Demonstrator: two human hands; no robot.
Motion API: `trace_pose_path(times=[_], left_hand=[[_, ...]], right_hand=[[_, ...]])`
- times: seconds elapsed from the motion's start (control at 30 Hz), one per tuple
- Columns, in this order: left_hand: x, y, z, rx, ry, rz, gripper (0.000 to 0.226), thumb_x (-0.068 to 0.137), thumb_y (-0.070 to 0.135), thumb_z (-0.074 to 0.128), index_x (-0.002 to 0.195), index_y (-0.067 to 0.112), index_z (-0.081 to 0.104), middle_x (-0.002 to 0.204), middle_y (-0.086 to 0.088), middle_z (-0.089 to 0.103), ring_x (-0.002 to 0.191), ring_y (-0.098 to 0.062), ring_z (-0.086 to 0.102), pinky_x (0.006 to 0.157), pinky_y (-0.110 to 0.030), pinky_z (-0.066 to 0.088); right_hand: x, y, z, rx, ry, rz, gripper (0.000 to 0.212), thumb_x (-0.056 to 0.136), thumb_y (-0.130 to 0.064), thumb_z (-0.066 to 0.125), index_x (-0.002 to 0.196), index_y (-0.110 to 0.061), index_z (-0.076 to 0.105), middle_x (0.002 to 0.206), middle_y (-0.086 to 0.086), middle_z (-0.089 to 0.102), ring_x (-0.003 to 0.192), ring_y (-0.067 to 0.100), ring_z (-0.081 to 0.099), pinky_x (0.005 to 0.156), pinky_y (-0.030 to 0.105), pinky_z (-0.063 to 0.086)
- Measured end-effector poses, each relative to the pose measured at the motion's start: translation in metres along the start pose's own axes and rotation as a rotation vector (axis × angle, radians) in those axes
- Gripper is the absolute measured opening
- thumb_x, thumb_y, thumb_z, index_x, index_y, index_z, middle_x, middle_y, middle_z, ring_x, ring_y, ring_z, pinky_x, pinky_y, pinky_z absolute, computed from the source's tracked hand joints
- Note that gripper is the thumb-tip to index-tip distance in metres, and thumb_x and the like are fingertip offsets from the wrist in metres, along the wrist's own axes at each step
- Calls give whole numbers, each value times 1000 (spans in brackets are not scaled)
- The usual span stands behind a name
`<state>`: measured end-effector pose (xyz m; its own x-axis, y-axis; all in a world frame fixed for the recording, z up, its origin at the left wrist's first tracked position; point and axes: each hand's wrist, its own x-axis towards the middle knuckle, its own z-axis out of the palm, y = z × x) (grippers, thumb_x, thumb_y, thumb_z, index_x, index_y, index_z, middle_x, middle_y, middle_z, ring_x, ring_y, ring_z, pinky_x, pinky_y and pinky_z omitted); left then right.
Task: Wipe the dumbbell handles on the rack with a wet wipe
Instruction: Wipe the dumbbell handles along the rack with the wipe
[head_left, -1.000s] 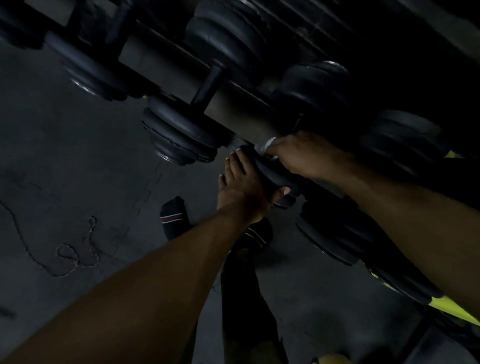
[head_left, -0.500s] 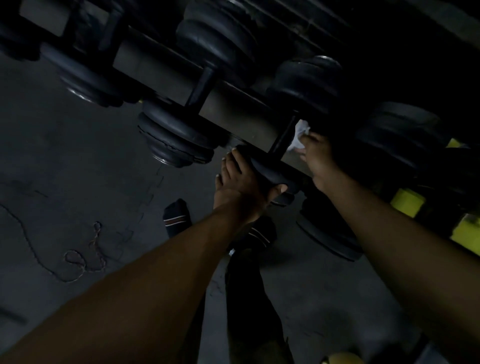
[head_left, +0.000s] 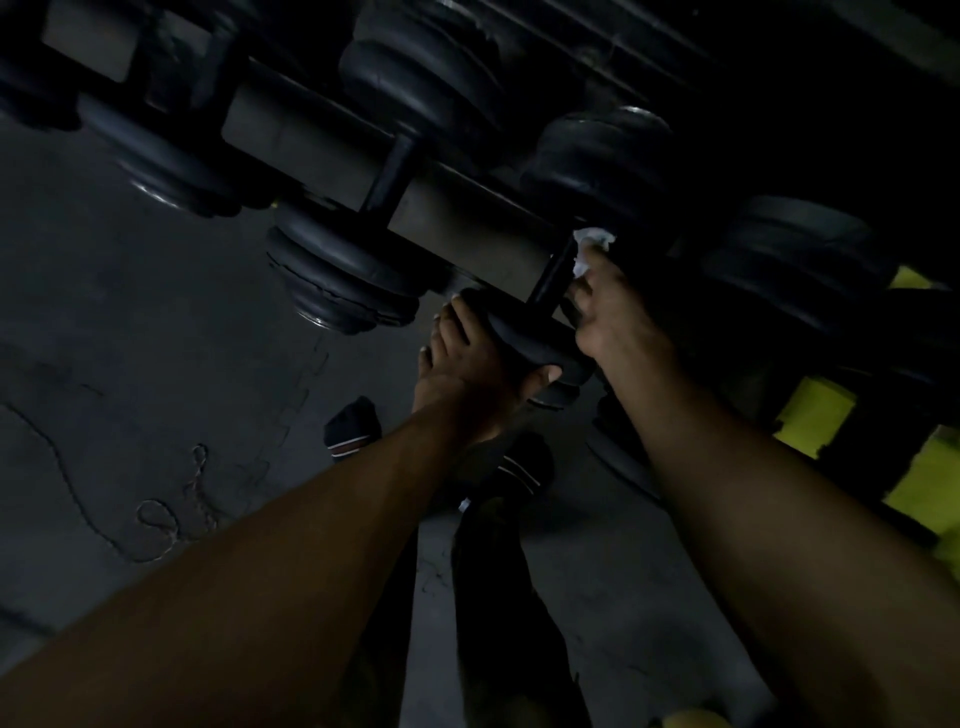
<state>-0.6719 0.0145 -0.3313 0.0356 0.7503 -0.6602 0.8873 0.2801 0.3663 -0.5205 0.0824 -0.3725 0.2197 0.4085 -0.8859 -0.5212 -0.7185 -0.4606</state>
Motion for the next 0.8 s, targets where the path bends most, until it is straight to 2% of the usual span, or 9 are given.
trace_pose_path(times=[0.07,0.17,0.3,0.4,0.5,0.53,0.6,0.7,0.8], left_hand=[[-1,0,0,4,20,-3,135,65,88,60,156,7,1,161,-21,18,150,-39,20,119,-56,26],[-2,0,1,24,52,-10,139,55,95,45,155,6,6,159,-21,23,147,-39,26,116,-57,31],[-1,-1,3,32,70,-14,141,49,97,39,154,7,9,157,-19,27,146,-37,30,115,-56,32],[0,0,1,10,54,-13,139,51,93,52,155,12,6,161,-16,24,149,-34,25,118,-55,29],[-1,1,0,12,47,2,134,61,82,69,156,11,5,162,-16,22,150,-34,23,119,-55,27],[-1,1,1,17,59,10,133,63,81,70,156,10,6,161,-17,23,150,-35,24,119,-55,27],[-1,2,2,21,76,16,132,64,79,71,156,8,7,161,-17,23,150,-34,24,119,-54,27],[-1,3,3,9,79,13,132,66,75,74,156,7,5,162,-17,22,151,-33,21,121,-53,24],[-1,2,3,-8,73,18,135,66,76,73,157,6,3,163,-18,18,153,-34,18,121,-54,24]], right_hand=[[2,1,-5,-73,-25,25,38,92,-41,65,125,-22,64,122,0,67,103,12,65,78,29,52],[1,-2,-10,-253,-59,41,45,92,-34,68,134,-20,59,129,1,63,102,10,61,84,30,47],[-2,-5,-19,-479,-82,-9,34,89,-27,72,120,-13,63,98,-3,66,81,11,63,57,22,46],[-2,3,-19,-680,-111,-27,36,86,-23,75,117,-10,67,100,4,69,85,17,66,64,23,52],[-1,9,-16,-776,-70,-8,54,80,-29,80,127,-11,63,120,9,68,103,26,67,87,38,57],[-1,8,-16,-781,-80,-8,54,80,-30,80,128,-11,63,121,9,68,106,27,67,88,37,57],[0,8,-16,-733,-131,-19,45,83,-30,78,122,-11,65,112,8,70,102,25,68,77,29,57],[-7,14,-12,-685,-66,-8,36,83,-36,77,105,-15,58,90,1,64,84,19,65,75,29,55],[-8,26,-10,-800,39,-240,33,79,-39,77,100,-19,61,87,-2,65,73,9,61,71,30,55]])
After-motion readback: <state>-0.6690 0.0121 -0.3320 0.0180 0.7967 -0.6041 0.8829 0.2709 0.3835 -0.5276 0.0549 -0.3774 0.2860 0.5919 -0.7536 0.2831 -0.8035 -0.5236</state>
